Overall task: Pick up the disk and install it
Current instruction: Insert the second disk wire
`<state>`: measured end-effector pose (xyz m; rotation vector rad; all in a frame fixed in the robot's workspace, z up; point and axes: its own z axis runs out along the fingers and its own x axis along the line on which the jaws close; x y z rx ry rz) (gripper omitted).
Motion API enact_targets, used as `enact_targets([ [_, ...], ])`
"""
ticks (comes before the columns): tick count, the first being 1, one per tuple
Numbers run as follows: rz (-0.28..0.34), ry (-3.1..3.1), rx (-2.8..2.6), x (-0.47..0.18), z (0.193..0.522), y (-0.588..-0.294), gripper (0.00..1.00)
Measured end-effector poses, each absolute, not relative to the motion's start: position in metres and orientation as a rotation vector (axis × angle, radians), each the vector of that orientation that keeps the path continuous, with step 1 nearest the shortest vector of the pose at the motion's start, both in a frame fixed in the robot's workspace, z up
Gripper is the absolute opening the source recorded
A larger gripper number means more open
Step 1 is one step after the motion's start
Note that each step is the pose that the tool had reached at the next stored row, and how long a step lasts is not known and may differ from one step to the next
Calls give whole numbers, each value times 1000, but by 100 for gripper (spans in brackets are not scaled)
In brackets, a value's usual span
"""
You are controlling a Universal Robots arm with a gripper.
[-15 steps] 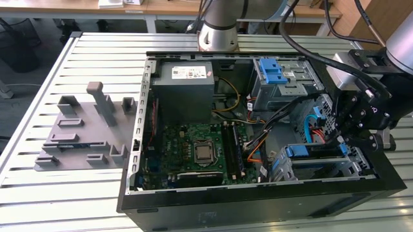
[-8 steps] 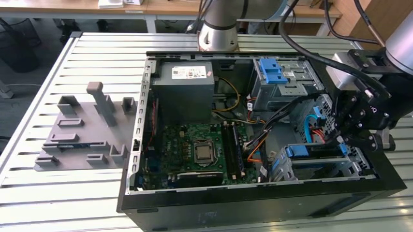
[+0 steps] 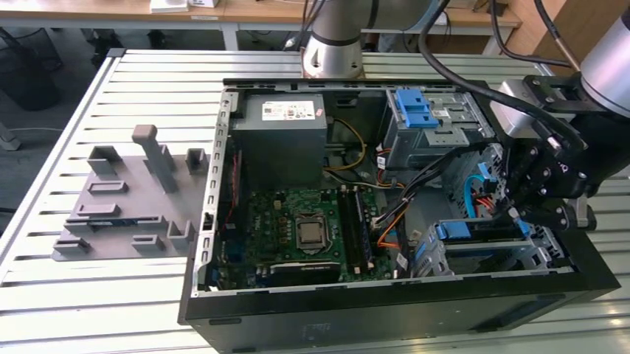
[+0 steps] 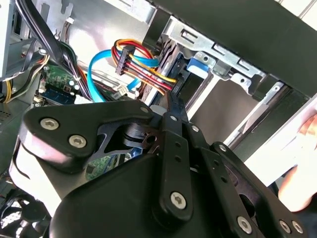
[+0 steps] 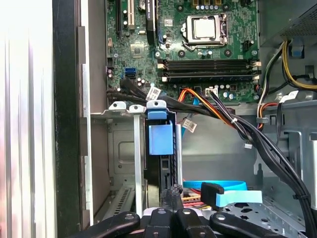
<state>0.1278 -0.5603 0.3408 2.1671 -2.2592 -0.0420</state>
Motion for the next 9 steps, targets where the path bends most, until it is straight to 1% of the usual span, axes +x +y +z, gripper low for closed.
enact_targets([
  [9,-34,-2263,2170,122,341,-560,11],
])
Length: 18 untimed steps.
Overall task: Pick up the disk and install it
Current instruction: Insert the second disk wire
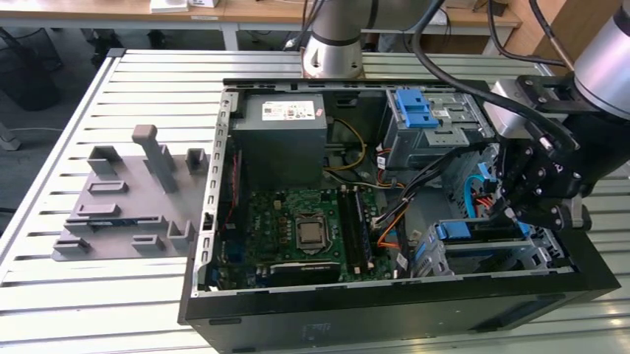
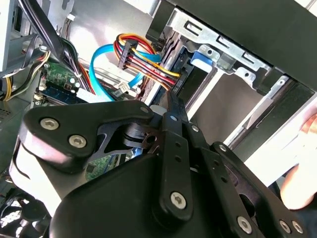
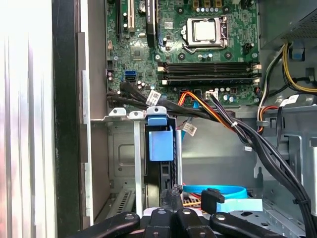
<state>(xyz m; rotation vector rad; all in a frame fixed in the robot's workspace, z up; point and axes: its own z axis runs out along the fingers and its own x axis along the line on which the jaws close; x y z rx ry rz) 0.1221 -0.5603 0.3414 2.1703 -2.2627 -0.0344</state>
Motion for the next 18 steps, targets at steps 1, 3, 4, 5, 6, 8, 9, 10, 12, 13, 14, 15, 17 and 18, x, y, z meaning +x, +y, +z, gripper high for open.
enact_targets([
  [1,-33,-2263,2171,122,342,-560,11],
  [3,-32,-2264,2172,122,344,-560,11],
  [4,-32,-2264,2172,122,346,-560,11],
  [5,-32,-2264,2172,122,348,-560,11],
  [6,-31,-2264,2172,122,350,-560,11],
  [8,-31,-2265,2173,122,352,-560,11],
  [9,-30,-2266,2173,121,352,-560,11],
  [10,-29,-2266,2173,120,352,-560,11],
  [12,-25,-2267,2175,115,352,-560,11],
  [13,-24,-2268,2176,113,352,-560,11],
  [14,-22,-2269,2176,111,353,-560,11],
  [15,-21,-2269,2177,110,353,-560,11],
  [17,-20,-2270,2178,109,357,-560,11],
  [18,-19,-2270,2178,109,359,-560,11],
])
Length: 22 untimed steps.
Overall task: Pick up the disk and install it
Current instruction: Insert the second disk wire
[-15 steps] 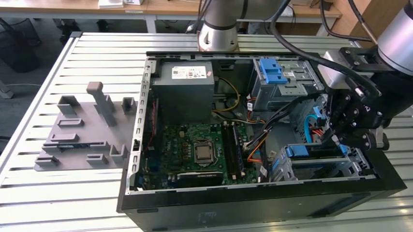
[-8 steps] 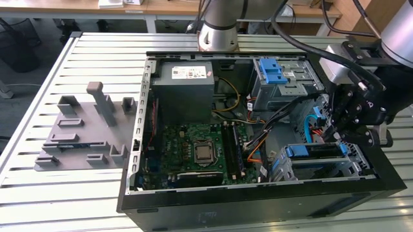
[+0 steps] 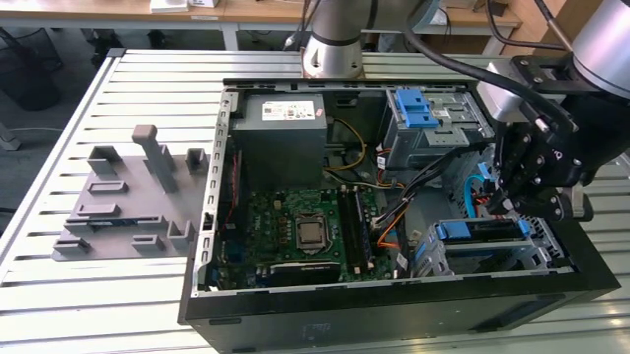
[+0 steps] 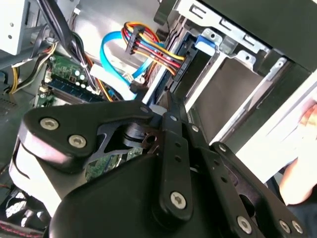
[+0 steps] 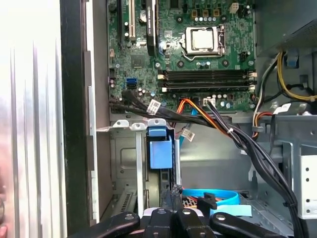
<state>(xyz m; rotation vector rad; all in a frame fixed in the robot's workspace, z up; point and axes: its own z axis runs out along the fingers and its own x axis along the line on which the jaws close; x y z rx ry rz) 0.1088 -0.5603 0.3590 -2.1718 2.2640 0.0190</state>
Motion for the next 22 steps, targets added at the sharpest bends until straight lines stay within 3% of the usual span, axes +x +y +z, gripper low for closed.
enact_targets([
  [22,9,2260,-2166,100,383,-544,11],
])
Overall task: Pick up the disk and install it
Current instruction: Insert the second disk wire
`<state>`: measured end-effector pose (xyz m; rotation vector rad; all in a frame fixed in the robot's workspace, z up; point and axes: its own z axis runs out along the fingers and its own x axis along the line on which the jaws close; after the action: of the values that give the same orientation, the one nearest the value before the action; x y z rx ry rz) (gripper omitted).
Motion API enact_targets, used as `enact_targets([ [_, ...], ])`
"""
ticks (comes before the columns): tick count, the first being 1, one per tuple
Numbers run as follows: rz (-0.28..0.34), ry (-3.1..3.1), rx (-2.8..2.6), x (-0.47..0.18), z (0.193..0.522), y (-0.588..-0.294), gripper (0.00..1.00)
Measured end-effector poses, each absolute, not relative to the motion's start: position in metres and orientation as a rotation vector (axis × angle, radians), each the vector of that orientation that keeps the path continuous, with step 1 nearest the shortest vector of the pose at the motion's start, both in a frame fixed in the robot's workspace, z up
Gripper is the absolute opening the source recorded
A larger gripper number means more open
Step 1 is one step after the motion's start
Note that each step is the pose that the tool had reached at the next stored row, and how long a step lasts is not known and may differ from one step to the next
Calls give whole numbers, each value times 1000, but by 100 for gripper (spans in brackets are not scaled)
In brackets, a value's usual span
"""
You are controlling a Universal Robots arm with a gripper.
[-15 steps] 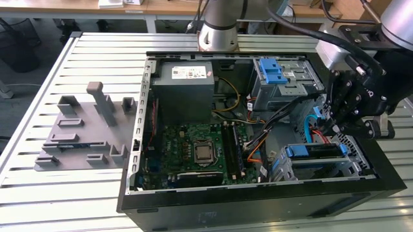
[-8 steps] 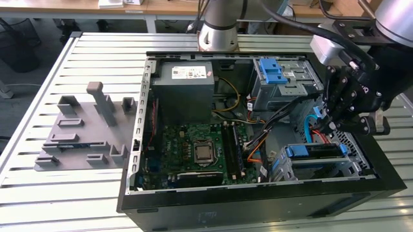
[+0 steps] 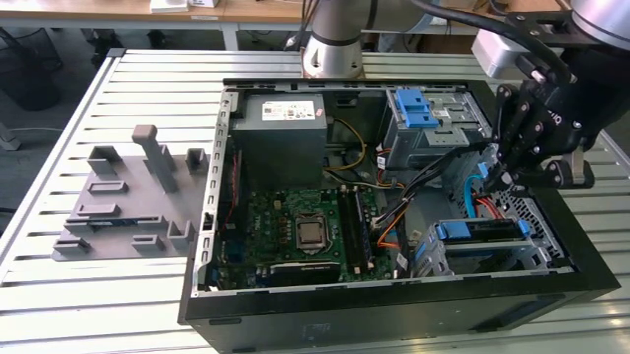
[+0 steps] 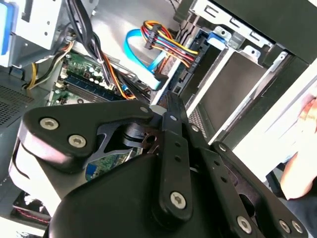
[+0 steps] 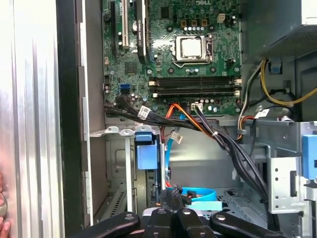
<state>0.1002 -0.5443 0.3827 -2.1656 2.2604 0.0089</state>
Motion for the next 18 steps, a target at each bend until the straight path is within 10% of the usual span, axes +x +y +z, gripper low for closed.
enact_targets([
  [12,5,2262,-2167,100,382,-534,11],
  [18,5,2262,-2167,100,379,-531,30],
])
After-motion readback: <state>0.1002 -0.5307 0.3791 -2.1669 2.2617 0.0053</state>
